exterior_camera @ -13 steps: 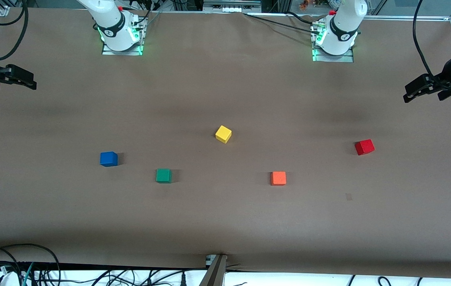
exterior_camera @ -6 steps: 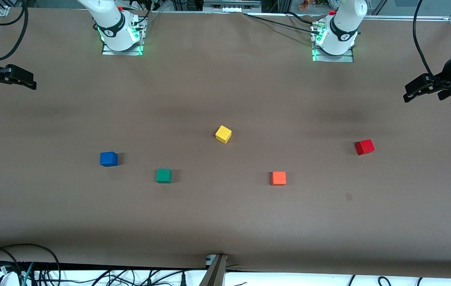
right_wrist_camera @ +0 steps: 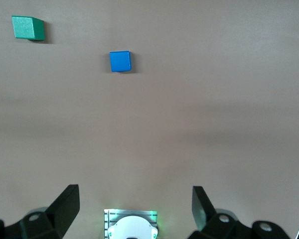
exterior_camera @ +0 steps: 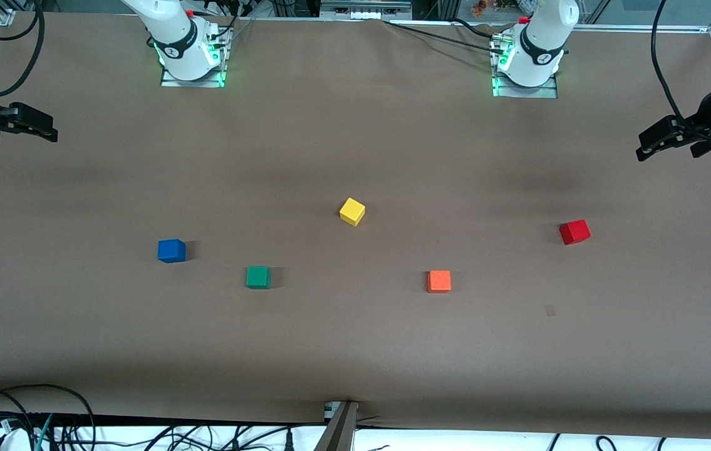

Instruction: Pass red block to right arm, stack on blue

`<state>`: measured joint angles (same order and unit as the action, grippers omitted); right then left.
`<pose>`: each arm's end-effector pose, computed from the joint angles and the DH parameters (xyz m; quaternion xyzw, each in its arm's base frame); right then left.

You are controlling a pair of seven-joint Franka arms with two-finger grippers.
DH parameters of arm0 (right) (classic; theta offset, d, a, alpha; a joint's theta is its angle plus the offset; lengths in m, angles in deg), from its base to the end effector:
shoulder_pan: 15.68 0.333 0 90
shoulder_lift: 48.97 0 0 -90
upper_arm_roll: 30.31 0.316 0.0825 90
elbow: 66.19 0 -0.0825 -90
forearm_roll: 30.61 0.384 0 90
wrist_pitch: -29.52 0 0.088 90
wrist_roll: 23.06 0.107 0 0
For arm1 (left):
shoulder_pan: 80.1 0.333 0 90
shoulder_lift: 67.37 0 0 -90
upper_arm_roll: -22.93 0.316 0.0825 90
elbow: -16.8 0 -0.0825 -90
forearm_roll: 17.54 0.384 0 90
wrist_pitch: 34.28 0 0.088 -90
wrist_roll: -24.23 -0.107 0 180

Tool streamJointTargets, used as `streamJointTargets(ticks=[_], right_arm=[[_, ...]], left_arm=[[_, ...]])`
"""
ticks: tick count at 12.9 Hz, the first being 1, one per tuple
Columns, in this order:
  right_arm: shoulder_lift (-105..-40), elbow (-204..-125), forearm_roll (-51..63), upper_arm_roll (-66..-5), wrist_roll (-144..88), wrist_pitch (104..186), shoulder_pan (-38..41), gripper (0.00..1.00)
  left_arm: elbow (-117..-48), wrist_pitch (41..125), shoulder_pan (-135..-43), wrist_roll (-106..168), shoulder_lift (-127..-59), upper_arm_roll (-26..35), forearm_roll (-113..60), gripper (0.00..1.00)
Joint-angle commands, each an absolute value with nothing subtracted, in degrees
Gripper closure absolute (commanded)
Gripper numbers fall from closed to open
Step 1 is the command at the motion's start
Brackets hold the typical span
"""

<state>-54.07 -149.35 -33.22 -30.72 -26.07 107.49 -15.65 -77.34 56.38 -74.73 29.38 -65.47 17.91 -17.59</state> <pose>0.5590 -0.0091 0.6137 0.9955 0.0201 -0.0903 0.0203 0.5440 0.0025 0.6095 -0.9987 -0.0480 0.0138 0.0016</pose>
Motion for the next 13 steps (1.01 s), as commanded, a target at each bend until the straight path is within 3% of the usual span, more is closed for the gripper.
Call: streamJointTargets(ticks=[1, 5, 13], right_arm=[[-54.59, -148.10, -32.28, -30.66, -26.84, 106.86, -16.30, 0.00], [-54.68, -148.10, -32.28, -30.66, -26.84, 106.86, -16.30, 0.00], [-55.03, -147.93, -32.20, -30.84, -26.92, 106.86, -16.30, 0.00]], left_arm=[[-77.51, 55.72, -74.65, 28.89, -64.55, 17.83, -18.60, 0.00], [-76.98, 55.72, -73.52, 23.56, -65.34, 18.53, -17.90, 0.00], [-75.22, 55.63, -59.12, -13.42, -68.42, 18.53, -14.47, 0.00]])
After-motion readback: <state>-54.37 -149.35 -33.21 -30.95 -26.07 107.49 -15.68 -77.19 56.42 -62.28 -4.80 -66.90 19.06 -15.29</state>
